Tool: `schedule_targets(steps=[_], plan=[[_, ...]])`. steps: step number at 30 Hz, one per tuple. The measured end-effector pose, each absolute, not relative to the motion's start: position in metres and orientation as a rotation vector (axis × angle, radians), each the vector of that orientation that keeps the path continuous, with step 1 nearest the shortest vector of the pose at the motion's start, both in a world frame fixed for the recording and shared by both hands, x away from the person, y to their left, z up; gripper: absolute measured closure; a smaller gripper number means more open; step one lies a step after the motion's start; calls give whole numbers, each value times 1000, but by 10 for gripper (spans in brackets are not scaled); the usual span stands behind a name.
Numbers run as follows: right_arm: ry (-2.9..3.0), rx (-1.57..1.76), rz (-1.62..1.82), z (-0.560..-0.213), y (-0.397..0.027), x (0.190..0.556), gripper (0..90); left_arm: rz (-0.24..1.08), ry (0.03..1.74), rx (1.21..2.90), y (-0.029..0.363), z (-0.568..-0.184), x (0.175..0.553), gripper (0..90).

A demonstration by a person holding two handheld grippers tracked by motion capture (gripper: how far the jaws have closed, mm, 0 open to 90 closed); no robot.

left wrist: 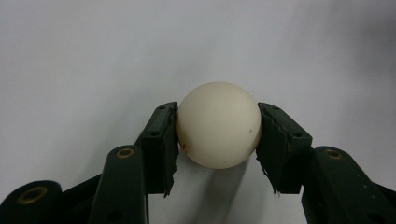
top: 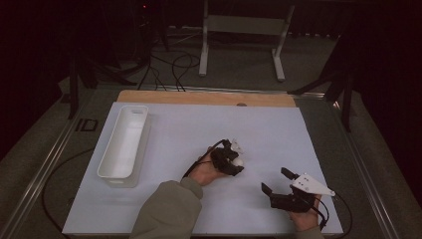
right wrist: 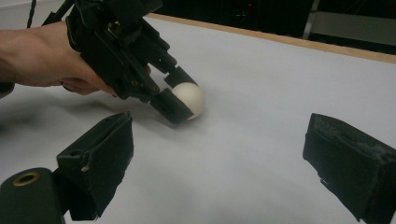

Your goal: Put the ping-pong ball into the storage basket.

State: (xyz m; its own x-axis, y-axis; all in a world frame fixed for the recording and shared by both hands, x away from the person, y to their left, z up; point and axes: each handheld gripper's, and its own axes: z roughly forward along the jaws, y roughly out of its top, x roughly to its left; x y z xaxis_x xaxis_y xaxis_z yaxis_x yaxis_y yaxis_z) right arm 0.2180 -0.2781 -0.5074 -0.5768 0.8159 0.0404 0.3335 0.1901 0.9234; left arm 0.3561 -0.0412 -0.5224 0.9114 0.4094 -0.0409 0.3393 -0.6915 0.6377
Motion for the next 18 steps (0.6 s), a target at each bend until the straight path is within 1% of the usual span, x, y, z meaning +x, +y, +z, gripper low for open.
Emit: schedule_targets(steps=[18], plan=[[2011, 1070, 1368, -508, -277, 218, 85, 159, 551, 2389, -37, -513, 354, 514]])
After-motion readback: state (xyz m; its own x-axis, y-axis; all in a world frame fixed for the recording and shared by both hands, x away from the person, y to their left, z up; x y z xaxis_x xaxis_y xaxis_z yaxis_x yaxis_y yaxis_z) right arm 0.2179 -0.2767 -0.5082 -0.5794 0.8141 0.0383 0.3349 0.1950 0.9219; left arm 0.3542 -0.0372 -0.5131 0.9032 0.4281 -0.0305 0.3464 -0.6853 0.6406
